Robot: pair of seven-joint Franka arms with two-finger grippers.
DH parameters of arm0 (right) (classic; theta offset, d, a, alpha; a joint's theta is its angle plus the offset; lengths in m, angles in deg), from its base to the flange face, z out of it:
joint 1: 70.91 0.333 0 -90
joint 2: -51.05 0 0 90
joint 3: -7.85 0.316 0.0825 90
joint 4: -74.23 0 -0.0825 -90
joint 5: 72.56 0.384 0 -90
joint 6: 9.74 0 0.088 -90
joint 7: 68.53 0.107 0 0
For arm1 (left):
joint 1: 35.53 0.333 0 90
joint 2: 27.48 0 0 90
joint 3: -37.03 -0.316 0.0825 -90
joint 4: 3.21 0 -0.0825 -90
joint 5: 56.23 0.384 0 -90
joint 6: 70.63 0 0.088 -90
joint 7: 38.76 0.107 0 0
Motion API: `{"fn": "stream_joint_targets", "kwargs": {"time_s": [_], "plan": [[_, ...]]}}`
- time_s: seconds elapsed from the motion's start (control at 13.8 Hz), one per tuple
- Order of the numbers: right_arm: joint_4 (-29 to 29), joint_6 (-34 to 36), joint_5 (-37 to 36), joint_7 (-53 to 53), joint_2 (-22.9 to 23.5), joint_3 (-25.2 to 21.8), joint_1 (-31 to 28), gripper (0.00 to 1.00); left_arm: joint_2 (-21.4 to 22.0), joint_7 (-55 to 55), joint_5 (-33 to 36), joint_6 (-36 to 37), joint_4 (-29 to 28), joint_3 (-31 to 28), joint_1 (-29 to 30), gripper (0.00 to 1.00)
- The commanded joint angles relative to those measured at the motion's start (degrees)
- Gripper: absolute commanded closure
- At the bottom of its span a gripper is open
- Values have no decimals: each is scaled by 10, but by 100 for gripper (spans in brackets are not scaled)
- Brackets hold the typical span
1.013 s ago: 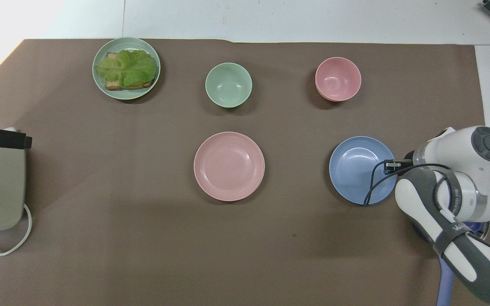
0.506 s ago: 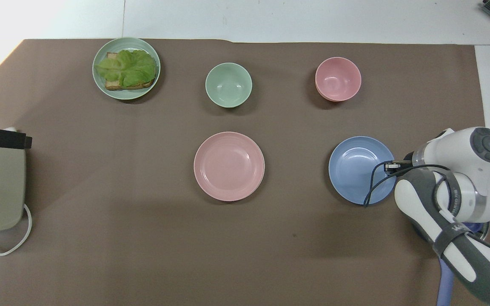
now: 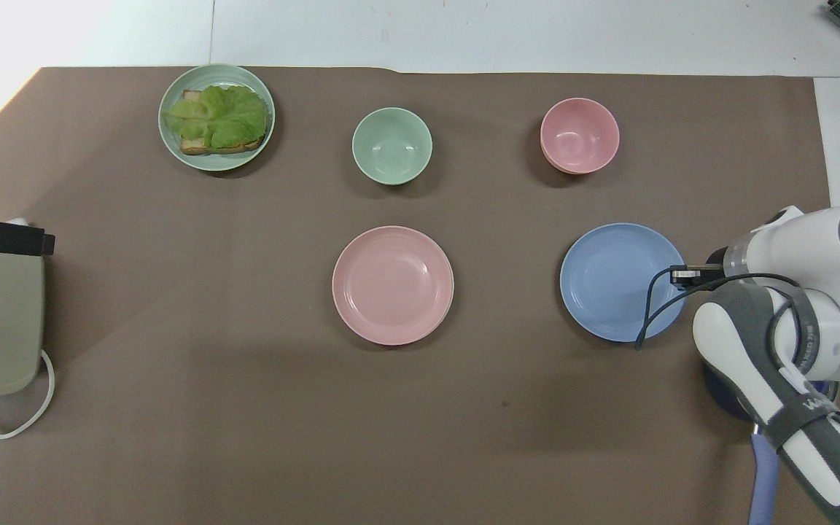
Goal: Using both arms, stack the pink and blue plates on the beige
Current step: 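Slide the blue plate with the right gripper onto the pink plate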
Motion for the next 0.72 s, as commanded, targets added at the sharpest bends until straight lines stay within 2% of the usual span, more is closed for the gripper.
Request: {"fn": "stream_joint_targets", "kwargs": {"time_s": [0.0, 0.14, 0.36, 0.51, 0.65], "plan": [[23, -6, 25, 46, 8, 54, -2, 100, 1, -6, 11, 12, 7, 1, 1, 0], [29, -45, 25, 106, 17, 104, 12, 100, 1, -6, 11, 12, 7, 1, 1, 0], [36, -89, 42, 204, 46, 107, 73, 100, 1, -6, 11, 12, 7, 1, 1, 0], [34, -101, 88, 221, 65, 107, 107, 100, 1, -6, 11, 12, 7, 1, 1, 0], [27, -114, 98, 222, 74, 107, 113, 100, 1, -6, 11, 12, 7, 1, 1, 0]]}}
